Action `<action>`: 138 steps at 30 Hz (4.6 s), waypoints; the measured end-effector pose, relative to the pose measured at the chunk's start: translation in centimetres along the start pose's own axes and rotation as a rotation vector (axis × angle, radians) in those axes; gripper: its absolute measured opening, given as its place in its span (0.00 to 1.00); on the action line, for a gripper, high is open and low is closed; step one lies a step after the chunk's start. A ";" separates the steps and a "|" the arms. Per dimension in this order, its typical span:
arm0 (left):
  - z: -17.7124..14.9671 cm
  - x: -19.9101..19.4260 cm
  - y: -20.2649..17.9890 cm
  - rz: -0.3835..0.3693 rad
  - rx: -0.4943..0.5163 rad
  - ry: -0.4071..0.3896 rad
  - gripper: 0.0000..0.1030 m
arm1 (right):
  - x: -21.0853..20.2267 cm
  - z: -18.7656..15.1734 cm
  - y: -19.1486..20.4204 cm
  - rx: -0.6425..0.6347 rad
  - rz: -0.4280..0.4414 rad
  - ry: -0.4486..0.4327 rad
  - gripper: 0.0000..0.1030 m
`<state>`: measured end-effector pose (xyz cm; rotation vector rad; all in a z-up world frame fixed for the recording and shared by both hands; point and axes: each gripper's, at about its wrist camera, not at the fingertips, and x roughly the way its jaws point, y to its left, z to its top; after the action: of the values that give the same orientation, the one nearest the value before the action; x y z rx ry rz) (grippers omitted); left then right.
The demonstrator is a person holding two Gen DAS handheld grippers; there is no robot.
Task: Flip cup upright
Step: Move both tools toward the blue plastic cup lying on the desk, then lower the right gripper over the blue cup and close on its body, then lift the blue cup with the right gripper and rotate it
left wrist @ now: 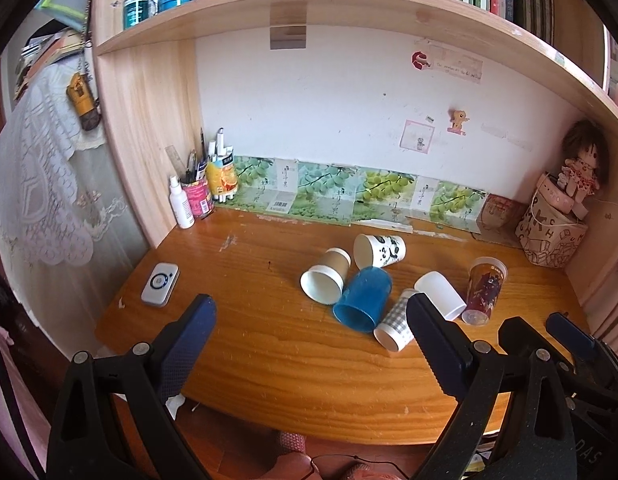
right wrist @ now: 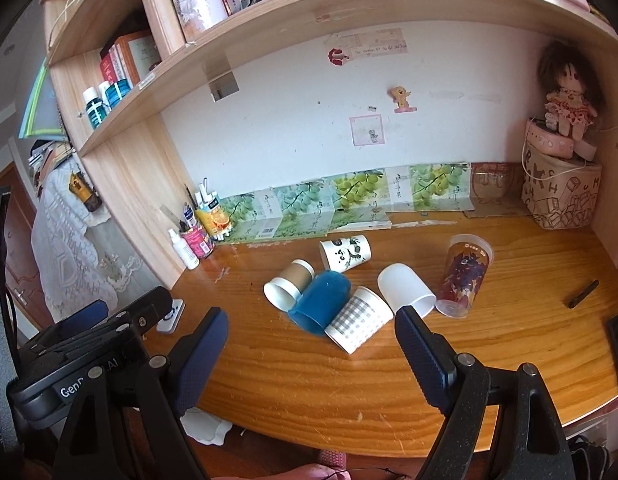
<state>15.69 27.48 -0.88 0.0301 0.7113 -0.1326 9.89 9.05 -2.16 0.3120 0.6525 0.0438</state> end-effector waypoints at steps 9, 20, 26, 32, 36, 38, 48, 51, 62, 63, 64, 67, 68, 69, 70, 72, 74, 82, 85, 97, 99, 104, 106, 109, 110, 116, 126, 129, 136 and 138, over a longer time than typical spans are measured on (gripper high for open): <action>3.2 4.2 2.5 -0.060 0.022 0.020 0.95 | 4.5 1.8 2.2 0.034 -0.002 -0.002 0.83; 5.6 10.2 3.9 -0.136 0.073 0.152 0.95 | 10.3 3.5 2.3 0.144 -0.008 0.105 0.83; 4.8 14.0 4.8 -0.201 0.074 0.324 0.95 | 14.0 2.6 0.8 0.290 0.018 0.241 0.83; 3.5 17.9 5.1 -0.281 0.084 0.496 0.95 | 17.9 1.1 -1.4 0.460 0.038 0.374 0.83; 2.5 20.6 4.7 -0.350 0.093 0.613 0.95 | 19.7 1.1 -2.4 0.522 0.017 0.424 0.83; 1.8 22.0 4.4 -0.368 0.107 0.669 0.95 | 20.6 1.3 -2.9 0.553 0.011 0.447 0.83; 0.2 26.4 3.4 -0.505 0.126 0.826 0.95 | 25.1 1.3 -4.5 0.660 -0.047 0.546 0.83; 0.1 26.9 3.2 -0.547 0.131 0.847 0.95 | 26.6 1.1 -4.5 0.659 -0.083 0.586 0.83; 0.3 28.5 2.5 -0.619 0.153 0.896 0.95 | 30.2 0.4 -5.5 0.731 -0.100 0.669 0.83; 0.3 28.7 2.5 -0.621 0.155 0.901 0.95 | 30.4 0.6 -5.4 0.721 -0.104 0.672 0.83; 0.3 28.8 2.4 -0.626 0.154 0.905 0.95 | 30.7 0.7 -5.3 0.711 -0.117 0.679 0.83; 0.2 29.0 2.4 -0.632 0.152 0.913 0.95 | 31.5 0.6 -5.4 0.719 -0.123 0.699 0.83; 0.2 29.0 2.4 -0.629 0.152 0.911 0.95 | 31.8 0.4 -5.6 0.730 -0.123 0.708 0.83; 0.2 29.0 2.4 -0.631 0.151 0.912 0.95 | 31.9 0.2 -5.7 0.740 -0.122 0.715 0.83; 0.1 29.0 2.4 -0.633 0.151 0.914 0.95 | 32.1 0.1 -5.9 0.750 -0.123 0.721 0.83; 0.0 29.1 2.4 -0.638 0.148 0.919 0.95 | 32.3 -0.2 -6.1 0.763 -0.130 0.731 0.83; -0.1 29.3 2.2 -0.639 0.144 0.927 0.95 | 32.3 0.0 -6.2 0.754 -0.142 0.728 0.83; -0.2 29.6 1.9 -0.650 0.144 0.940 0.95 | 32.8 0.4 -6.0 0.714 -0.154 0.734 0.83; -0.2 29.6 1.7 -0.652 0.148 0.944 0.95 | 33.2 0.7 -5.9 0.694 -0.163 0.739 0.79; -0.3 29.9 1.3 -0.668 0.154 0.952 0.95 | 33.7 1.0 -5.5 0.655 -0.189 0.753 0.70; -0.4 30.0 1.1 -0.676 0.155 0.960 0.95 | 33.7 1.1 -5.4 0.652 -0.180 0.749 0.69; -0.4 30.1 0.8 -0.686 0.153 0.959 0.95 | 33.8 1.2 -5.2 0.637 -0.161 0.742 0.68; -0.4 29.9 0.9 -0.691 0.149 0.956 0.95 | 33.7 1.3 -5.1 0.631 -0.146 0.737 0.68; -0.5 29.5 1.1 -0.691 0.153 0.955 0.95 | 33.6 1.2 -5.2 0.630 -0.142 0.738 0.68; -0.5 29.3 1.3 -0.694 0.155 0.955 0.95 | 33.6 1.3 -5.3 0.629 -0.140 0.740 0.68; -0.9 28.2 1.6 -0.724 0.151 0.941 0.95 | 32.3 1.9 -5.0 0.605 -0.125 0.695 0.68; -0.6 25.0 2.9 -0.684 0.105 0.856 0.95 | 29.0 2.7 -2.8 0.530 -0.083 0.625 0.67; -0.7 24.5 3.1 -0.672 0.100 0.843 0.95 | 28.1 2.9 -2.4 0.497 -0.071 0.606 0.67; 0.0 23.0 2.8 -0.659 0.130 0.792 0.95 | 25.5 3.1 -2.0 0.448 -0.058 0.551 0.67; 0.0 22.6 2.6 -0.656 0.153 0.777 0.95 | 24.5 3.0 -2.1 0.443 -0.050 0.534 0.67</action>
<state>32.94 27.54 -15.64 -0.0089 1.4697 -0.8358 31.10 9.63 -15.00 0.7243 1.2033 -0.0703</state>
